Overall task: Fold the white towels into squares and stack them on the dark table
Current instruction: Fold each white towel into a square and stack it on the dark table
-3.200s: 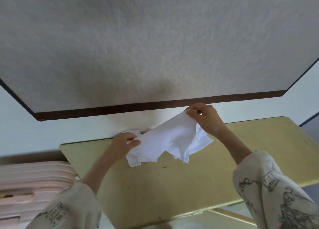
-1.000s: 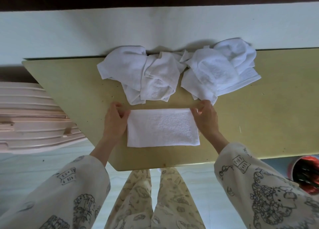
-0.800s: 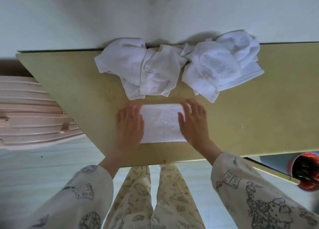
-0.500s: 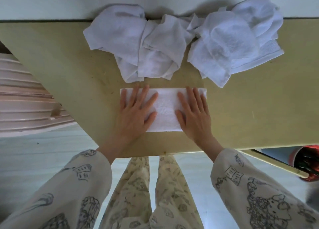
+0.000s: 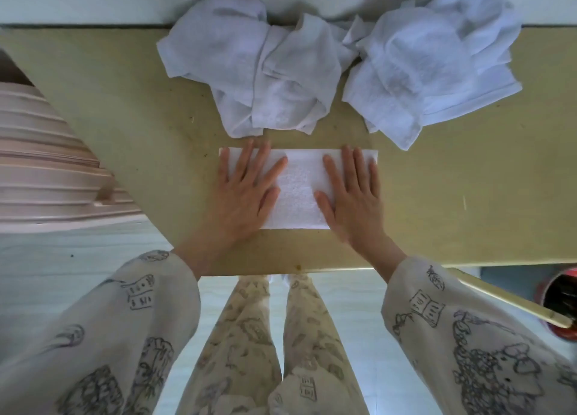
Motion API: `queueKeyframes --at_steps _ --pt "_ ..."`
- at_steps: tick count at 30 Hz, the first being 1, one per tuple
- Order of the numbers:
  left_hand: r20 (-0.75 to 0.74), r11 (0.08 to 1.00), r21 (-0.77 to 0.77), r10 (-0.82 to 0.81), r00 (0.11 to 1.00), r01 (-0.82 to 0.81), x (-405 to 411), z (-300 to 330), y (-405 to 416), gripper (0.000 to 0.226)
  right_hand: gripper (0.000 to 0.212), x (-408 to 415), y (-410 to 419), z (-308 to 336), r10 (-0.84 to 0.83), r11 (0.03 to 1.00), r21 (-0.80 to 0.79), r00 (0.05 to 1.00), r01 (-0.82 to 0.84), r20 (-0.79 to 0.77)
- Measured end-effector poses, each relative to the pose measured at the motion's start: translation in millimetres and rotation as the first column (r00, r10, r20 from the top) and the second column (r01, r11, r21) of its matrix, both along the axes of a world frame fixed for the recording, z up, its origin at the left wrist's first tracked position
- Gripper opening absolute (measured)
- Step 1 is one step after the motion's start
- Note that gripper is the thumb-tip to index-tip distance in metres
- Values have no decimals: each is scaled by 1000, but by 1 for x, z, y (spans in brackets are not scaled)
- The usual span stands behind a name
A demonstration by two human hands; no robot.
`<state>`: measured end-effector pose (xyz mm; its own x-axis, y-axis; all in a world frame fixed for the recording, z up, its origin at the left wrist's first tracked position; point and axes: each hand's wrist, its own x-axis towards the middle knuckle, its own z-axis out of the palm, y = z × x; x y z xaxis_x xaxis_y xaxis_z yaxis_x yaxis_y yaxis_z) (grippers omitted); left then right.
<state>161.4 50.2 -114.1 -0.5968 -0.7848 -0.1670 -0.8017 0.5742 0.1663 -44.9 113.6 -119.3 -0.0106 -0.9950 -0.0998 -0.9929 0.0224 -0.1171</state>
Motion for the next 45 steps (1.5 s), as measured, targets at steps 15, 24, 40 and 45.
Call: queueKeyframes --at_steps 15,24,40,45 --pt "-97 450 364 889 447 -815 15 39 18 35 53 58 -12 0 74 997 -5 995 -74 62" --pt "154 377 440 863 482 -815 8 50 -5 26 56 58 -10 -2 86 996 21 995 -87 58" --pt "-56 202 823 959 278 -531 12 77 -10 8 58 54 -14 7 70 993 79 977 -87 200" --pt "-170 324 799 930 327 -507 -20 105 -9 18 45 20 2 41 -155 980 -5 792 197 591"
